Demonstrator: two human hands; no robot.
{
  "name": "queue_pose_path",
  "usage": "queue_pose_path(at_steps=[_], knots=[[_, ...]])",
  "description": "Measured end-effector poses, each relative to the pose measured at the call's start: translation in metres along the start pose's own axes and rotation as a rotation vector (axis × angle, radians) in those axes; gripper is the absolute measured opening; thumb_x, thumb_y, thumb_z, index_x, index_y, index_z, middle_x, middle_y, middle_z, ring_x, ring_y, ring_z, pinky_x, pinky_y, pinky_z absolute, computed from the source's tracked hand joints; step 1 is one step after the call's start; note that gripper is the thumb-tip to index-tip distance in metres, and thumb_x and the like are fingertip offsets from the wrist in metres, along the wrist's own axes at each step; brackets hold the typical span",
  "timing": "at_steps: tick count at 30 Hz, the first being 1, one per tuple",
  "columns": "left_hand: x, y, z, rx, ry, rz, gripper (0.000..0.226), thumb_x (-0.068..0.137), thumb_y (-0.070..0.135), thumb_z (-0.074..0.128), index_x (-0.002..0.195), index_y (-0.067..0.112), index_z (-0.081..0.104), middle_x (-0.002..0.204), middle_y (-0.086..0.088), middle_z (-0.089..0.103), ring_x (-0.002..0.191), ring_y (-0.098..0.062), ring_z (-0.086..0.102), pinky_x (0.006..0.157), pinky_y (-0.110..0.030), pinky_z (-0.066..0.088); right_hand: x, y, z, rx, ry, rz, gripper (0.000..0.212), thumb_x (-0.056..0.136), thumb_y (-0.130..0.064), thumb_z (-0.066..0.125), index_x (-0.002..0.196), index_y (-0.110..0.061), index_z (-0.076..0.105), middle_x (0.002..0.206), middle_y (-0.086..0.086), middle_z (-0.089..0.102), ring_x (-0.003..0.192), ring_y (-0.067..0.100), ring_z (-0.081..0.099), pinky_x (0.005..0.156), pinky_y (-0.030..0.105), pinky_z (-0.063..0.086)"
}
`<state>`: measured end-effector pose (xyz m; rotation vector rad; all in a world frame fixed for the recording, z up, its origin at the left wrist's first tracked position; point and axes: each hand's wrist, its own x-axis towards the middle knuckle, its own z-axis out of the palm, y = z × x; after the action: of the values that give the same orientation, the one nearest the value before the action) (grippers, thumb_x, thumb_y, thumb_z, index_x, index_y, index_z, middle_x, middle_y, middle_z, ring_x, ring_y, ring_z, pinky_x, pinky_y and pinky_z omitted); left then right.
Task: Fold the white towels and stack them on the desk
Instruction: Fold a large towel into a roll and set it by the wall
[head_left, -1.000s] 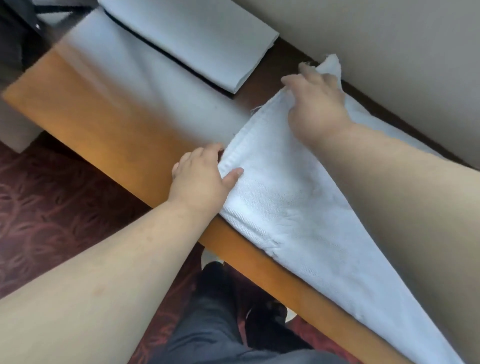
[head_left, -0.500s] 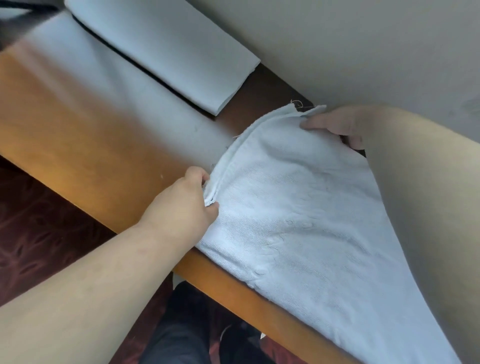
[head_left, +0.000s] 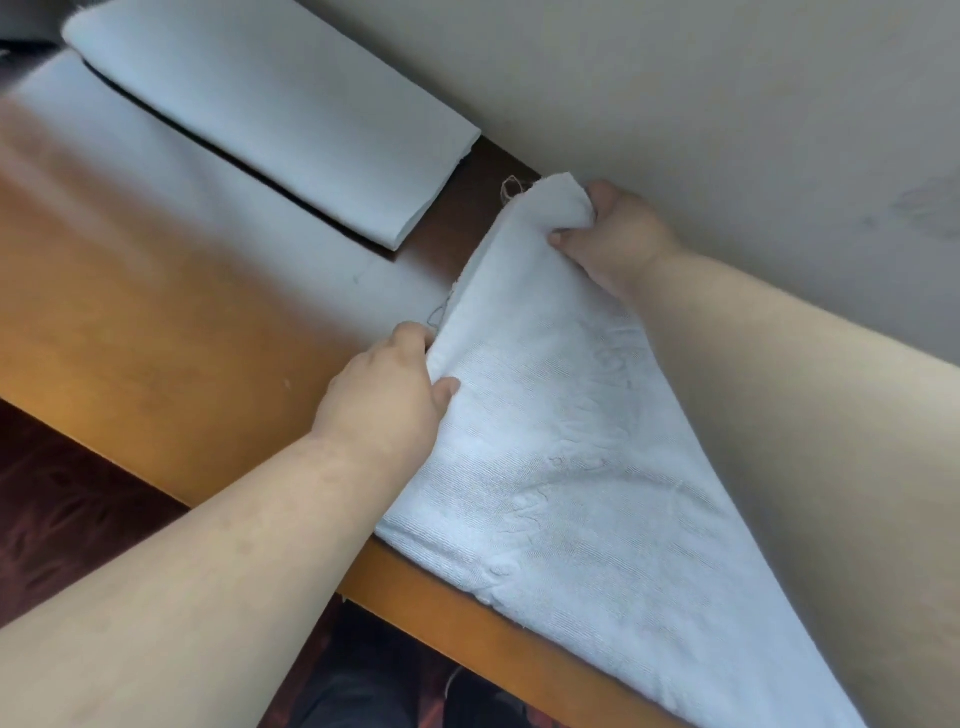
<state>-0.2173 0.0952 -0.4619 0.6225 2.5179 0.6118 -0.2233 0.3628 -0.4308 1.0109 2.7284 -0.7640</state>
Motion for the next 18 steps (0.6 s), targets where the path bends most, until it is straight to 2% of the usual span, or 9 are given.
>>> queue_pose_path(at_steps=[3,6,9,13,15,18], knots=[[-0.002,-0.002,0.001,-0.001,0.041,-0.003,0.044,0.09,0.049,0.061,0.121,0.021,0.047,0.103,0.0,0.058,0.089,-0.025,0.056,0.074,-0.037,0.047,0.002,0.002,0.003,0.04,-0.018,0.174,0.067,0.077,-0.058,0.073,0.125,-0.017,0.05,0.101,-0.004,0.057,0.096,0.021,0.058,0.075,0.028,0.041],[-0.002,0.0,0.0,-0.025,0.033,-0.02,0.045,0.09,0.048,0.062,0.123,0.022,0.047,0.106,-0.001,0.059,0.094,-0.026,0.058,0.08,-0.041,0.05,0.012,-0.004,-0.003,-0.204,-0.163,0.231,0.089,0.072,-0.07,0.071,0.137,-0.013,0.051,0.131,0.007,0.059,0.118,0.029,0.056,0.091,0.032,0.041],[0.0,0.002,-0.003,-0.038,0.002,-0.05,0.045,0.089,0.048,0.063,0.123,0.023,0.048,0.109,-0.001,0.059,0.097,-0.027,0.058,0.084,-0.043,0.051,0.016,-0.009,-0.008,-0.209,-0.203,0.182,0.08,0.078,-0.064,0.07,0.139,-0.014,0.052,0.136,0.007,0.057,0.121,0.029,0.055,0.093,0.032,0.04],[0.004,0.002,-0.008,-0.02,-0.083,-0.112,0.049,0.088,0.048,0.065,0.127,0.025,0.046,0.115,-0.001,0.058,0.101,-0.025,0.057,0.085,-0.042,0.05,0.018,-0.01,-0.007,-0.167,-0.147,0.036,0.064,0.086,-0.053,0.066,0.138,-0.019,0.051,0.135,0.003,0.058,0.122,0.027,0.054,0.087,0.025,0.035],[0.009,0.006,-0.009,0.038,-0.085,-0.133,0.064,0.084,0.048,0.069,0.136,0.027,0.038,0.124,-0.004,0.053,0.111,-0.027,0.052,0.092,-0.043,0.047,0.017,-0.008,-0.001,-0.131,-0.057,-0.046,0.058,0.084,-0.048,0.07,0.132,-0.019,0.052,0.131,0.002,0.058,0.12,0.026,0.054,0.091,0.028,0.039],[0.032,0.024,-0.012,0.208,-0.062,-0.112,0.098,0.076,0.046,0.074,0.15,0.03,0.011,0.141,-0.007,0.035,0.125,-0.031,0.038,0.098,-0.044,0.038,0.008,-0.001,0.009,-0.079,0.034,-0.145,0.065,0.078,-0.045,0.074,0.133,-0.024,0.046,0.135,-0.001,0.05,0.126,0.023,0.046,0.105,0.043,0.036]])
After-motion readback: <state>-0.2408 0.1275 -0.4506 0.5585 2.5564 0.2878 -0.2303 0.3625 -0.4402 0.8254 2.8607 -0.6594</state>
